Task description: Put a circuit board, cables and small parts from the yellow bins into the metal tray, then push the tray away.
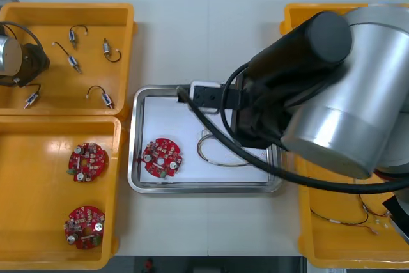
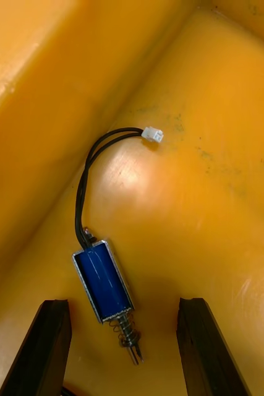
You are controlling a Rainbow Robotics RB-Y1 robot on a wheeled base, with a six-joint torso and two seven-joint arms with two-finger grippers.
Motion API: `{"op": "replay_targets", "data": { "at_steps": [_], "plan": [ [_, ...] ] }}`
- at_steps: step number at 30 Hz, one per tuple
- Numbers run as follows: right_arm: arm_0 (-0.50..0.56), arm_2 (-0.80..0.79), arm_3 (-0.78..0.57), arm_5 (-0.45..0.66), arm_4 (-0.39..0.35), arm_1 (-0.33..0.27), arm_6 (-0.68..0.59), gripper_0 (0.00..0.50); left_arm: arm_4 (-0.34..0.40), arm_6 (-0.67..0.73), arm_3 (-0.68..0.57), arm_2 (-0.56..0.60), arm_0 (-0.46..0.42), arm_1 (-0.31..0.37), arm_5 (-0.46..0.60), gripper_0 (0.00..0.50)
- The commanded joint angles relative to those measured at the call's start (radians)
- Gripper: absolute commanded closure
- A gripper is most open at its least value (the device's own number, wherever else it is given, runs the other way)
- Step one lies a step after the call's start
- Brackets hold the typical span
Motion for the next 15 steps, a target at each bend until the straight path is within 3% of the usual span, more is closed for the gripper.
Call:
{"op": "replay_targets", "data": {
  "at_steps": [1, 9, 14, 15],
  "plan": [
    [0.067, -0.157, -0.081, 0.003, -0.02, -0.031, -0.025, 0.0, -0.017, 0.07, 0.012, -0.01, -0.033, -0.003, -0.034, 0.0],
    [0.137, -0.333, -0.076, 0.003, -0.081, -0.101, -0.166, 0.0, -0.026, 0.066, 0.043, -0.013, -0.035, -0.003, -0.08, 0.0],
    [0.153, -0.408, -0.026, 0.003, -0.063, -0.11, -0.252, 0.0, -0.026, 0.066, 0.043, -0.013, -0.033, -0.003, -0.08, 0.0],
    [0.156, -0.425, -0.009, 0.003, -0.052, -0.112, -0.272, 0.0, -0.025, 0.066, 0.043, -0.014, -0.033, -0.003, -0.08, 0.053]
  ]
}}
